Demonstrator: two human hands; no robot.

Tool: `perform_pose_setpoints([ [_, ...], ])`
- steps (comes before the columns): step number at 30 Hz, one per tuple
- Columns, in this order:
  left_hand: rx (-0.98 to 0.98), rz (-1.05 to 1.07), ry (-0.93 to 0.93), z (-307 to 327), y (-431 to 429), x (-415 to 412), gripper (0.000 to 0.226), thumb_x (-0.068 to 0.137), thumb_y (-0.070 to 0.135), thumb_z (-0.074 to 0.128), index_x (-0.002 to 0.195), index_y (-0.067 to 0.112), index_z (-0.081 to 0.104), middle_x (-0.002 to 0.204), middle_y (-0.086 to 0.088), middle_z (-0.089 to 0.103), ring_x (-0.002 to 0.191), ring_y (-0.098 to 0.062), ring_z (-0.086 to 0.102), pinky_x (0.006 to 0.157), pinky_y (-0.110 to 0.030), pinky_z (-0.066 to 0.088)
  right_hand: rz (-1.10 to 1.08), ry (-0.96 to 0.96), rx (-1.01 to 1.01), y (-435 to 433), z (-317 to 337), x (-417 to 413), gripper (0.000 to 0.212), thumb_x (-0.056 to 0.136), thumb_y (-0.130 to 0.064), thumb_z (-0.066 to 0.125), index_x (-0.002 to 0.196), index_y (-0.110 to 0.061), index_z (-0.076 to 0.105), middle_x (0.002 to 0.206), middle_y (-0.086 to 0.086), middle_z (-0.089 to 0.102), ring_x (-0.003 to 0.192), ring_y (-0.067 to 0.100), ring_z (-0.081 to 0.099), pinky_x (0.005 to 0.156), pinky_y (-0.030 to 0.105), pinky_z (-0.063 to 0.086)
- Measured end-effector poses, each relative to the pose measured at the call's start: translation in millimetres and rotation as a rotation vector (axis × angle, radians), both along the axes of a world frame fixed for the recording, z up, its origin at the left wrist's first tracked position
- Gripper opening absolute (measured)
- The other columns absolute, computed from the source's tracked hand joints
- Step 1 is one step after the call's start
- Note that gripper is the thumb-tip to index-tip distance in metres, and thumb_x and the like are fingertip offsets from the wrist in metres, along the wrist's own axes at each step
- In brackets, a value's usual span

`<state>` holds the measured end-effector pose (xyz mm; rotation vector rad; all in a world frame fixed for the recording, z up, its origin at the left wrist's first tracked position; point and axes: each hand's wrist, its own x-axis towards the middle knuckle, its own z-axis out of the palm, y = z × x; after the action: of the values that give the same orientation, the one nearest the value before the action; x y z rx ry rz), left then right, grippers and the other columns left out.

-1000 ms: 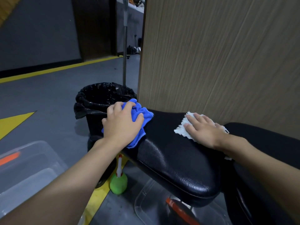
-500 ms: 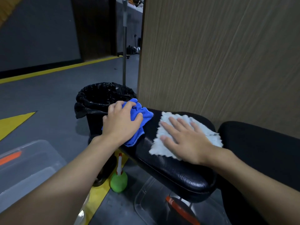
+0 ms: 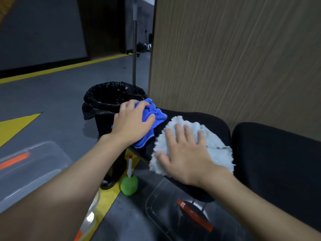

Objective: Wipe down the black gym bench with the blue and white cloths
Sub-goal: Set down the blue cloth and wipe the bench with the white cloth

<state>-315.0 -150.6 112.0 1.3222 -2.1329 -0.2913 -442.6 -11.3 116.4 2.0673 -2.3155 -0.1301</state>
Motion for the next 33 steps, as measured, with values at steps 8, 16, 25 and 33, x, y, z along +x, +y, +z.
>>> perform_pose_setpoints([
  [8,-0.046,-0.069,-0.001,2,2,12,0.036,0.09,0.046,0.047,0.122,0.029,0.047,0.141,0.005,0.034,0.136,-0.021,0.028,0.108,-0.058,0.027,0.129,0.067,-0.164,13,-13,4,0.09,0.084,-0.067,0.004,0.157,-0.016,0.015,0.164,0.016,0.014,0.151,0.036,0.011,0.118,0.059,0.01],
  [16,-0.002,-0.11,-0.021,0,2,13,0.035,0.092,0.047,0.045,0.124,0.033,0.046,0.144,0.011,0.035,0.137,-0.02,0.024,0.101,-0.053,0.035,0.1,0.214,-0.261,13,-27,21,0.079,0.093,-0.059,0.035,0.15,-0.003,0.033,0.154,0.027,0.033,0.141,0.045,0.033,0.108,0.067,0.027],
  [25,0.012,-0.133,-0.025,0,0,15,0.037,0.093,0.05,0.042,0.126,0.034,0.044,0.143,0.013,0.036,0.136,-0.019,0.024,0.101,-0.053,0.036,0.081,0.291,-0.195,10,-22,34,0.09,0.091,-0.058,0.05,0.154,-0.003,0.017,0.16,0.024,0.021,0.147,0.042,0.021,0.114,0.062,0.021],
  [33,-0.008,-0.127,-0.033,-1,2,13,0.04,0.094,0.047,0.043,0.131,0.029,0.044,0.147,0.008,0.033,0.139,-0.02,0.021,0.105,-0.052,0.034,-0.027,0.204,-0.275,48,-30,11,0.087,0.079,-0.062,0.062,0.141,-0.004,0.047,0.144,0.027,0.047,0.133,0.046,0.044,0.105,0.065,0.035],
])
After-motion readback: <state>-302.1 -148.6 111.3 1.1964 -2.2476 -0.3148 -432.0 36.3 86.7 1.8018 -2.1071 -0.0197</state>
